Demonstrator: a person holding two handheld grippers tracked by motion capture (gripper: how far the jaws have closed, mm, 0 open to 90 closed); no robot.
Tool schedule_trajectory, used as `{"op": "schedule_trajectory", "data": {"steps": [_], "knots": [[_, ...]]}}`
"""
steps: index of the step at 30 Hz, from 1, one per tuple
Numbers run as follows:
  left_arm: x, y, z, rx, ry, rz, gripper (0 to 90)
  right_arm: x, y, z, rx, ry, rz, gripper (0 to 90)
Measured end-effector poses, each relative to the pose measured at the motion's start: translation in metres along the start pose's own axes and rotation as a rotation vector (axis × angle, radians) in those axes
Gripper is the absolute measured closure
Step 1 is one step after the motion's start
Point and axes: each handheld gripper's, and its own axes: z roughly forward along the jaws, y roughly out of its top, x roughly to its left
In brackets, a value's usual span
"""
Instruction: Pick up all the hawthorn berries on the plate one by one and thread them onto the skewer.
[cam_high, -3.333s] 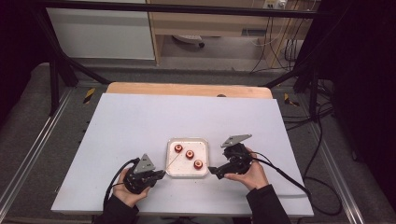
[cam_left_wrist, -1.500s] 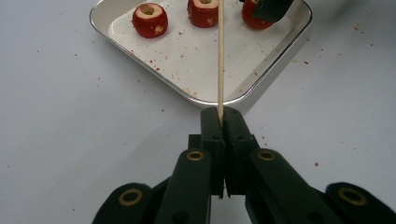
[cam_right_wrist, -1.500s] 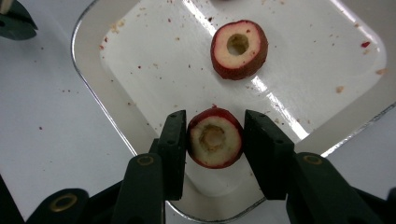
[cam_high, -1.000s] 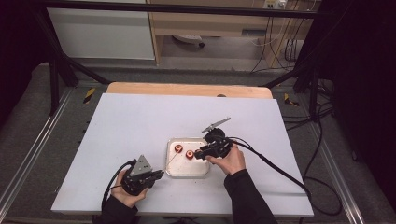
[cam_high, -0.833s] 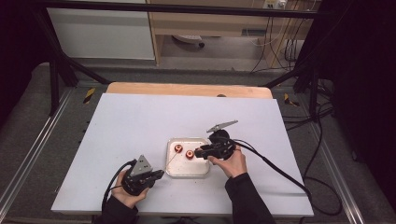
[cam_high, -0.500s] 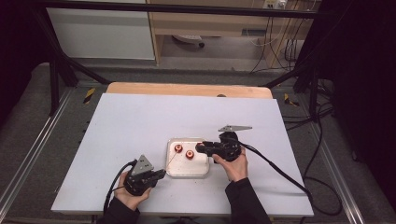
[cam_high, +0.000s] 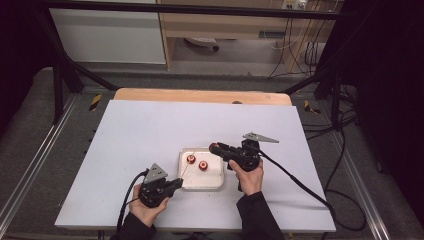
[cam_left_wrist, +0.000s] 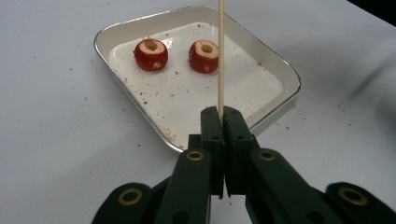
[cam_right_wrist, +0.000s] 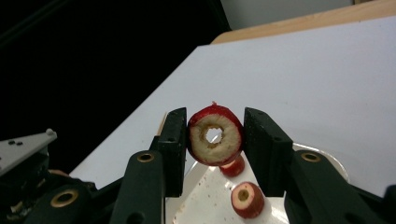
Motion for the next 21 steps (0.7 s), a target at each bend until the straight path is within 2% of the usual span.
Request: {"op": "schedule_trajectory", "data": {"steps": [4, 9, 11, 21], "knots": [[-0.005, 0.004, 0.002, -0.009, 0.009, 0.005, 88.2, 0.001, 0.002, -0.001, -0.062, 0.004, 0.01, 61.3], [-0.013, 0.008, 0.006, -0.013, -0.001, 0.002, 88.2, 0.002, 0.005, -0.002, -0.132, 0.012, 0.019, 61.3], [-0.016, 0.009, 0.008, -0.012, -0.004, 0.007, 88.2, 0.003, 0.006, -0.003, -0.147, 0.019, 0.03, 61.3], [-0.025, 0.016, 0.012, -0.019, -0.016, 0.017, 88.2, 0.003, 0.006, -0.001, -0.227, 0.035, 0.012, 61.4]]}}
